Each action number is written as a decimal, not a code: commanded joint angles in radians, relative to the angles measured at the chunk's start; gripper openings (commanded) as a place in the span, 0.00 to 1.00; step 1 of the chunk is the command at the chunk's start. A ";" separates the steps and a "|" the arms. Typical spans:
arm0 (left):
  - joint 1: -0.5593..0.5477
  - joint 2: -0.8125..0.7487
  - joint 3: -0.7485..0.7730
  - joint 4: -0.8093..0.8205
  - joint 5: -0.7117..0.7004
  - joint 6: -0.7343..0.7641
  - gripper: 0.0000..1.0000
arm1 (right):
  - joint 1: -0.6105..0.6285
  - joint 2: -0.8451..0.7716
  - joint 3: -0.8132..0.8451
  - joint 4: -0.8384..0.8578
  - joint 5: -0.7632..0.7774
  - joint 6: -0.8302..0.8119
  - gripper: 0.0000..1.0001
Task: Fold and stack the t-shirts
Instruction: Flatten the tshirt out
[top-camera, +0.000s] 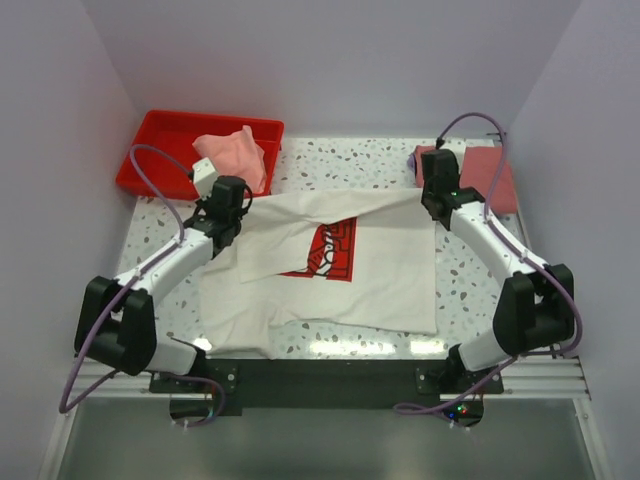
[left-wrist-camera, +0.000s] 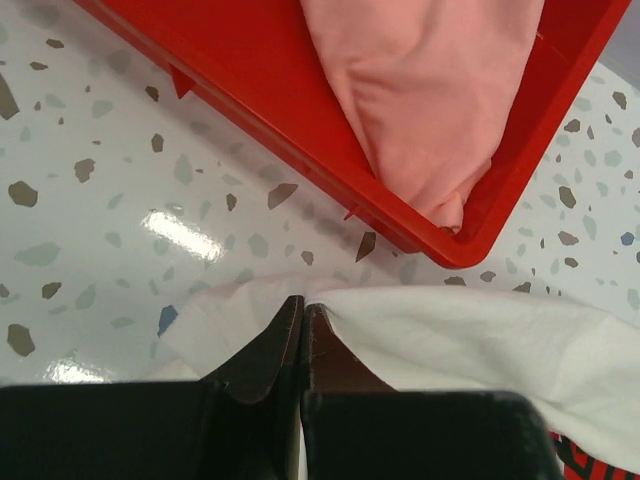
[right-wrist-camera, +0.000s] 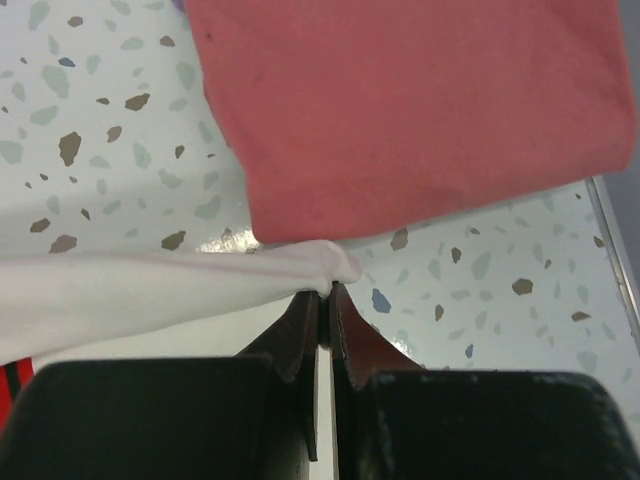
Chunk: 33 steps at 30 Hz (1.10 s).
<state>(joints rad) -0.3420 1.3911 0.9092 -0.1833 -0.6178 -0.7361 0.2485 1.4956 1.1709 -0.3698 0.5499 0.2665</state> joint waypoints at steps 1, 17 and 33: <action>0.034 0.046 0.051 0.168 0.041 0.053 0.00 | -0.002 0.037 0.059 0.127 -0.008 -0.044 0.00; 0.080 -0.108 0.085 0.194 0.063 0.093 0.00 | -0.011 -0.024 0.184 0.020 0.104 -0.061 0.00; 0.078 -0.834 0.172 0.110 0.390 0.101 0.00 | -0.011 -0.711 0.306 -0.228 -0.037 -0.016 0.00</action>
<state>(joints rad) -0.2695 0.5877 0.9798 -0.0338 -0.3126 -0.6353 0.2417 0.8124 1.4174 -0.5056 0.5106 0.2375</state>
